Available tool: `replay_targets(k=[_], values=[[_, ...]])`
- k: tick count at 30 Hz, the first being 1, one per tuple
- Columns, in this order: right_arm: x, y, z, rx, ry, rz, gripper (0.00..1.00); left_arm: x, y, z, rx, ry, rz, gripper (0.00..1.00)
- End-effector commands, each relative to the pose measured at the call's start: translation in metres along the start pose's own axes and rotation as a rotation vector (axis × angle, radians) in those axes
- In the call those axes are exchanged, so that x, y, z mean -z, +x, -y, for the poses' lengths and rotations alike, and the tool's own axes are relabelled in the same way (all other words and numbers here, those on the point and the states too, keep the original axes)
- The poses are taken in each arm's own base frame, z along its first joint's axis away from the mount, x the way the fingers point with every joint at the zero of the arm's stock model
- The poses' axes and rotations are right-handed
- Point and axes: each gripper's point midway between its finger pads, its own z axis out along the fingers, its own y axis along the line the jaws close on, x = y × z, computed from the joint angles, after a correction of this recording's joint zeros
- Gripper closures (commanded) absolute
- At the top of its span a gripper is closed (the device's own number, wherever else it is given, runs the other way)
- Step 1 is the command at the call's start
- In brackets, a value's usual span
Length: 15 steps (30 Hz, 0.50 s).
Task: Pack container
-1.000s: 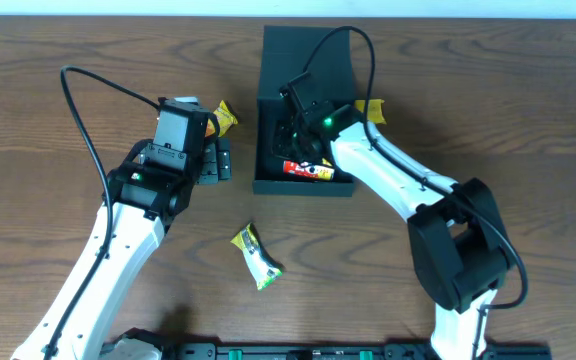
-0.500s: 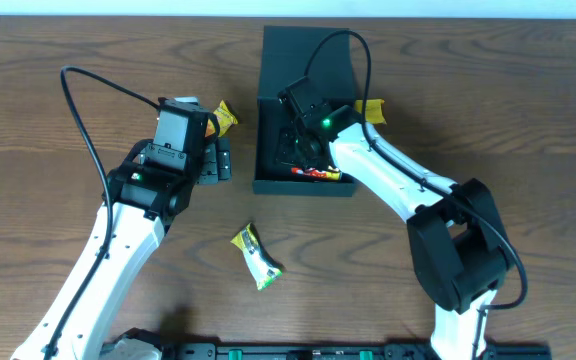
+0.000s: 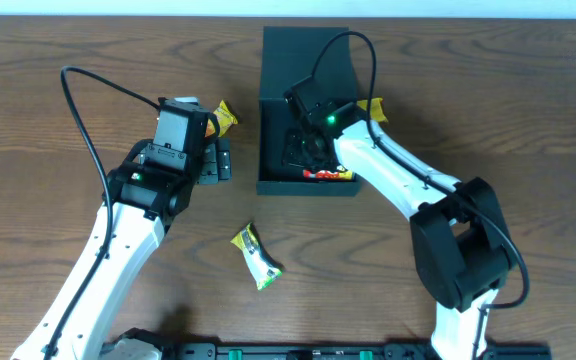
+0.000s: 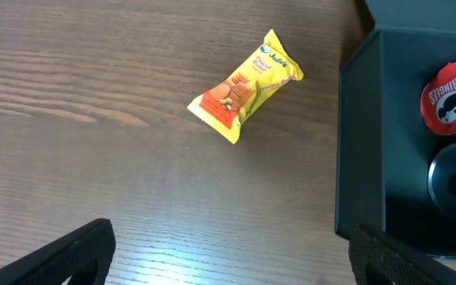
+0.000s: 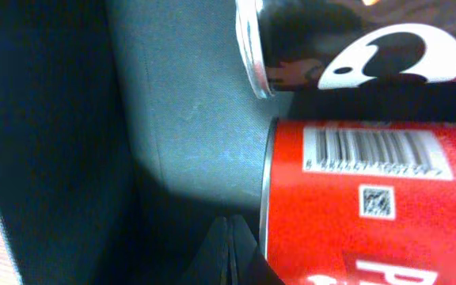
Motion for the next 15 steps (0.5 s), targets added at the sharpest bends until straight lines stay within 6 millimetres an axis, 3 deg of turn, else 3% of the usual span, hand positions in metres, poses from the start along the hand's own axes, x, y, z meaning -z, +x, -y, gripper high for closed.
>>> replay_targets(k=[1, 5, 7, 10, 15], values=[[0.012, -0.017, -0.015, 0.015, -0.05, 0.033, 0.99, -0.003, 0.003, -0.002, -0.009, -0.011, -0.011, 0.05], [0.033, -0.034, -0.042, 0.046, -0.139, 0.069, 0.99, -0.003, 0.003, -0.002, -0.009, -0.011, -0.011, 0.05], [0.044, -0.05, -0.045, 0.091, -0.116, 0.135, 0.99, -0.003, 0.003, -0.002, -0.009, -0.011, -0.011, 0.04], [0.058, -0.076, -0.027, 0.113, 0.016, 0.255, 0.99, -0.003, 0.003, -0.002, -0.017, -0.011, -0.012, 0.05], [0.073, -0.104, 0.021, 0.114, 0.242, 0.373, 0.99, -0.003, 0.001, -0.004, -0.037, -0.027, -0.003, 0.05]])
